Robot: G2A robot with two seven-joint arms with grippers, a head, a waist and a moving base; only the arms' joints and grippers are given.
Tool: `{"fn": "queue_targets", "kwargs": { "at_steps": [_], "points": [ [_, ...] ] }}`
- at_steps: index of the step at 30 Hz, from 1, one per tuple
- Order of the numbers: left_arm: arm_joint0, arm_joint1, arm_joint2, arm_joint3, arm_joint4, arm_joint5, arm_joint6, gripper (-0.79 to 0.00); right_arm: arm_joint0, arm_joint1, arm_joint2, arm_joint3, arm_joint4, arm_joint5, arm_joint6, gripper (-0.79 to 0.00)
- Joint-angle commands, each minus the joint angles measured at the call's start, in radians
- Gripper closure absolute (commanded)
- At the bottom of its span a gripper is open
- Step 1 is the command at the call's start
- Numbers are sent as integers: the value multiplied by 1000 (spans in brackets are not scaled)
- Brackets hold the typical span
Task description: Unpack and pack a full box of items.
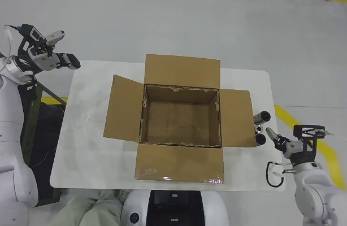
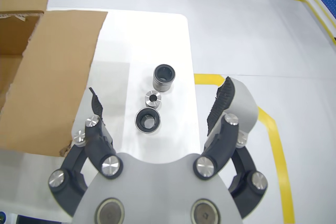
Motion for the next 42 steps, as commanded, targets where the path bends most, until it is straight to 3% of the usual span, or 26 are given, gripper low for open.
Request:
{"fn": "queue_targets", "kwargs": {
  "at_steps": [1, 21, 42],
  "points": [
    [0, 0, 0, 0, 0, 0, 0, -785, 4, 0, -3, 16, -4, -4, 16, -785],
    [0, 0, 0, 0, 0, 0, 0, -785, 69, 2, -132, 141, -91, -57, 98, -785],
    [0, 0, 0, 0, 0, 0, 0, -785, 142, 5, -146, 241, -42, -76, 145, -785]
  ]
}}
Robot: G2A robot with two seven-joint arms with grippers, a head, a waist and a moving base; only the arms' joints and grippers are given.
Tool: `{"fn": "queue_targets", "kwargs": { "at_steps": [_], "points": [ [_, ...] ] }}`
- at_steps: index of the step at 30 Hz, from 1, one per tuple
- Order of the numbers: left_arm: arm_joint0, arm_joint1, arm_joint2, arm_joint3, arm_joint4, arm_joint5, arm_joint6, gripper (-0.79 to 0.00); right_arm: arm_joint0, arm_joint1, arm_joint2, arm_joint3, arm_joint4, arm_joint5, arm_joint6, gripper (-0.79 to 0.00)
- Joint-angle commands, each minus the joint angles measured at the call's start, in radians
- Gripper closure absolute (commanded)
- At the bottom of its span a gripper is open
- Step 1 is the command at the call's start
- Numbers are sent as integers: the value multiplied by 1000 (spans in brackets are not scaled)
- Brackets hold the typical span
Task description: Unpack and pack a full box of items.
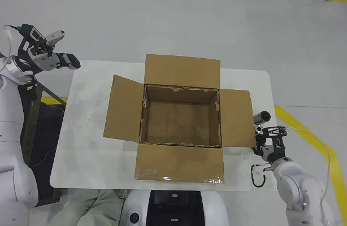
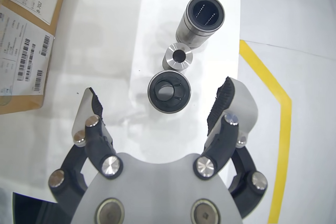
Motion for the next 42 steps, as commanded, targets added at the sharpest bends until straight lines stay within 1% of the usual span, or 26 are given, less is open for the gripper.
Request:
{"fn": "queue_targets", "kwargs": {
  "at_steps": [1, 9, 16, 28, 32, 35, 37, 38, 40, 42],
  "points": [
    [0, 0, 0, 0, 0, 0, 0, -785, 3, 0, -1, 8, 5, -4, 4, -785],
    [0, 0, 0, 0, 0, 0, 0, -785, 35, 3, -12, 49, 9, -16, 19, -785],
    [0, 0, 0, 0, 0, 0, 0, -785, 55, 6, -11, 57, 27, -18, 69, -785],
    [0, 0, 0, 0, 0, 0, 0, -785, 89, 9, -11, 124, 104, -37, 96, -785],
    [0, 0, 0, 0, 0, 0, 0, -785, 105, 10, -16, 145, 112, -35, 101, -720],
    [0, 0, 0, 0, 0, 0, 0, -785, 112, 11, -18, 155, 120, -34, 103, -591],
    [0, 0, 0, 0, 0, 0, 0, -785, 114, 12, -17, 159, 125, -34, 104, -376],
    [0, 0, 0, 0, 0, 0, 0, -785, 114, 12, -16, 160, 127, -35, 104, -345],
    [0, 0, 0, 0, 0, 0, 0, -785, 112, 13, -14, 159, 129, -36, 104, -148],
    [0, 0, 0, 0, 0, 0, 0, -785, 108, 14, -11, 154, 133, -37, 105, -15]
  ]
}}
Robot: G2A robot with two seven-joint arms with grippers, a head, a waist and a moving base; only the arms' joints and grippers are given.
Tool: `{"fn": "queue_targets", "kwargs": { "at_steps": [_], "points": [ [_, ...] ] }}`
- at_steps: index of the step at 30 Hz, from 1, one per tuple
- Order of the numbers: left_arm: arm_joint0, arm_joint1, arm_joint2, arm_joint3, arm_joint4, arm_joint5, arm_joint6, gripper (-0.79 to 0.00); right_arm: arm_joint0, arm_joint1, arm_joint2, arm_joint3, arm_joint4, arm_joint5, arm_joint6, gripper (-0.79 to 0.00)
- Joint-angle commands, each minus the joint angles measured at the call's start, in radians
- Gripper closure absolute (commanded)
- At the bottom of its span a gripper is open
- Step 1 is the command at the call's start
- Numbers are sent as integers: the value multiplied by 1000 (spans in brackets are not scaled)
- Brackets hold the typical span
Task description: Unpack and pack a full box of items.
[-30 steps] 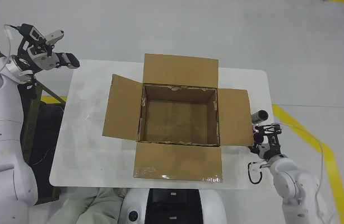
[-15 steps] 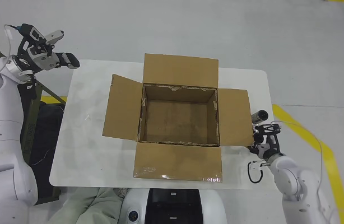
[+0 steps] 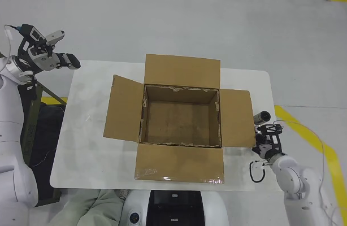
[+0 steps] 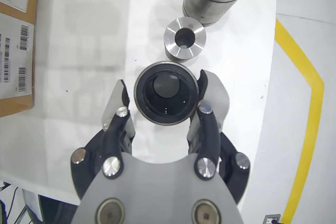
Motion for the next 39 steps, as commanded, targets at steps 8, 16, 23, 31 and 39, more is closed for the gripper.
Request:
{"fn": "queue_targets", "kwargs": {
  "at_steps": [8, 16, 23, 31, 39],
  "points": [
    [0, 0, 0, 0, 0, 0, 0, -785, -46, 5, 28, -63, 20, 7, -17, 0],
    [0, 0, 0, 0, 0, 0, 0, -785, -116, 9, 77, -176, 24, 20, -47, 0],
    [0, 0, 0, 0, 0, 0, 0, -785, -156, 11, 111, -266, 26, 29, -66, 0],
    [0, 0, 0, 0, 0, 0, 0, -785, -194, 12, 156, -389, 24, 37, -117, 0],
    [0, 0, 0, 0, 0, 0, 0, -785, -163, 15, 151, -475, -19, 19, -129, 0]
  ]
}}
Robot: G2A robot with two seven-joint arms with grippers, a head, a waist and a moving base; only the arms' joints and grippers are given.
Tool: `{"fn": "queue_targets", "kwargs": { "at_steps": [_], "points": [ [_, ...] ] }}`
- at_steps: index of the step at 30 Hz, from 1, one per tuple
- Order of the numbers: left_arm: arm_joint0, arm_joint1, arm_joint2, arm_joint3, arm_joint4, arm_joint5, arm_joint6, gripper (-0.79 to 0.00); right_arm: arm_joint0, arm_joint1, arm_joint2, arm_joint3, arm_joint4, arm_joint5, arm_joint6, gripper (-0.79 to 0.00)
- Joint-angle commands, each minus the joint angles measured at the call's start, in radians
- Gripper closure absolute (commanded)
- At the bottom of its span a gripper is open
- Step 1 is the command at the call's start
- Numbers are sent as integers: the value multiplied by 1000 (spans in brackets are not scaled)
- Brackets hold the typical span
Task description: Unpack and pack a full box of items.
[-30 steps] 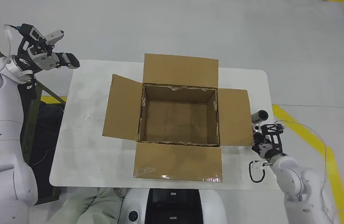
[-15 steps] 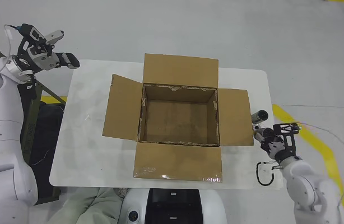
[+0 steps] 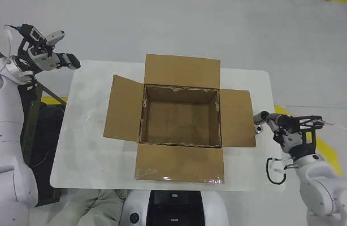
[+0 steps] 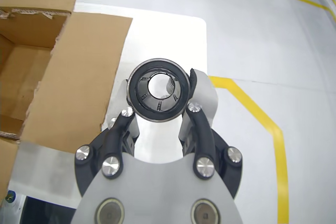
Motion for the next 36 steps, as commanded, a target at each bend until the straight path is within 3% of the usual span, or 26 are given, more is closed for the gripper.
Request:
{"fn": "queue_targets", "kwargs": {
  "at_steps": [1, 17, 36],
  "points": [
    [0, 0, 0, 0, 0, 0, 0, -785, 14, 1, -16, -21, 1, -10, 4, 0],
    [0, 0, 0, 0, 0, 0, 0, -785, 145, 0, -290, -77, -138, -58, 51, 0],
    [0, 0, 0, 0, 0, 0, 0, -785, 226, -4, -492, -49, -173, -97, 95, 0]
  ]
}}
